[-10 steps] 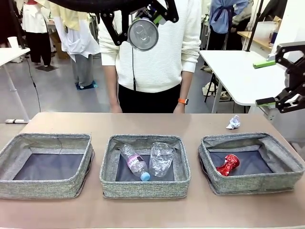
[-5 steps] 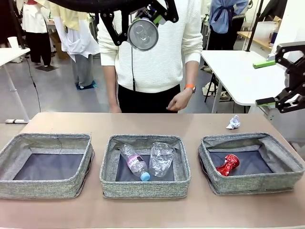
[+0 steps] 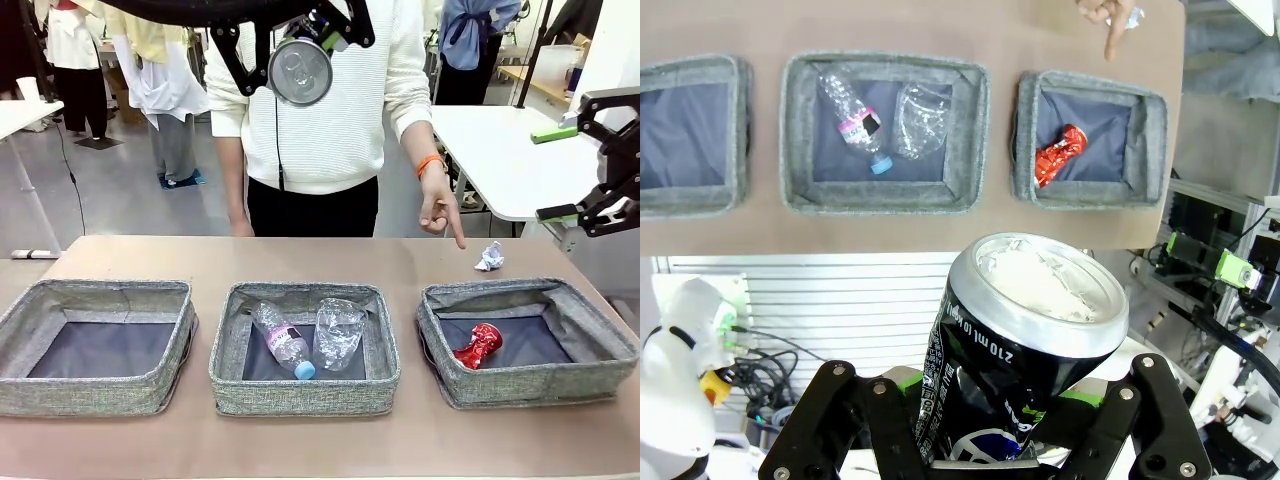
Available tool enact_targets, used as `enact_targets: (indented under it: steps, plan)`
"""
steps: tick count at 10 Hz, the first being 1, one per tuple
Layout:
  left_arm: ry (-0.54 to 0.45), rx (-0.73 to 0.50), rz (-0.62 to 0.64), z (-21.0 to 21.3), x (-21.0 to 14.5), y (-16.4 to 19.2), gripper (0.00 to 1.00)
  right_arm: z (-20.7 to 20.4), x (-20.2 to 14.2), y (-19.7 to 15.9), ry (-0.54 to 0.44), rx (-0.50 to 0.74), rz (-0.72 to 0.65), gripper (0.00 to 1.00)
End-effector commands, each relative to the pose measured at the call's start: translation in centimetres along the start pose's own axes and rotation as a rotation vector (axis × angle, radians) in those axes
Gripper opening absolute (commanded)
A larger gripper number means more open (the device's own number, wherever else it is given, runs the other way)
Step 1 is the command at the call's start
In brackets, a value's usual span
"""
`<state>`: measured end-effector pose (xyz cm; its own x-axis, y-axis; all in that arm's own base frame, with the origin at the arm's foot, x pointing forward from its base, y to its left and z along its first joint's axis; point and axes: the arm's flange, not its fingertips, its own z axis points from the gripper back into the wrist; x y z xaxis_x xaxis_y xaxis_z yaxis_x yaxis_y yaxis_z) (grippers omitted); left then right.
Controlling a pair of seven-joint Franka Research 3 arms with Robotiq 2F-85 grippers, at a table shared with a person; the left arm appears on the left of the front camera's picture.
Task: Sort the waste into the appropriate baskets.
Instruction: Place the picked waste into the Fabric basket indicated by the person.
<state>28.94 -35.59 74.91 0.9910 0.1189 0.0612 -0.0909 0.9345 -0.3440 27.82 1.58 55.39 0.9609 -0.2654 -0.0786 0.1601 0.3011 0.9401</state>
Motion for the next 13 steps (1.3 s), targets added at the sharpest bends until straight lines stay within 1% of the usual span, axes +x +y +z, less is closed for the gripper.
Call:
enact_targets:
  steps: [1, 8, 9, 10, 11, 12, 13]
  plan:
    - [-0.005, 0.008, -0.019, 0.4, 0.0, 0.4, 0.0, -0.1, -0.1, 0.3, -0.002, 0.014, -0.009, 1.0]
    - [-0.005, 0.008, -0.019, 0.4, 0.0, 0.4, 0.0, -0.1, -0.1, 0.3, -0.002, 0.014, -0.009, 1.0]
    - [0.0, 0.0, 0.0, 0.0, 0.0, 0.0, 0.0, 0.0, 0.0, 0.0, 0.0, 0.0, 0.0, 1.0]
    - [-0.018, -0.028, -0.012, -3.3, -1.2, 0.2, 0.0, 3.2, -0.5, -1.4, -0.035, -0.024, 0.005, 1.0]
    - [-0.03, -0.097, -0.029, -7.1, -2.7, 0.0, 0.0, 7.5, -1.0, -3.2, -0.12, -0.074, -0.01, 1.0]
    - [-0.024, -0.149, -0.049, -11.1, -4.0, -0.9, 0.0, 11.9, -2.1, -4.9, -0.207, -0.091, -0.026, 1.0]
    - [-0.038, -0.176, -0.057, -15.5, -4.8, -2.6, 0.0, 16.0, -3.8, -6.4, -0.331, -0.097, -0.049, 1.0]
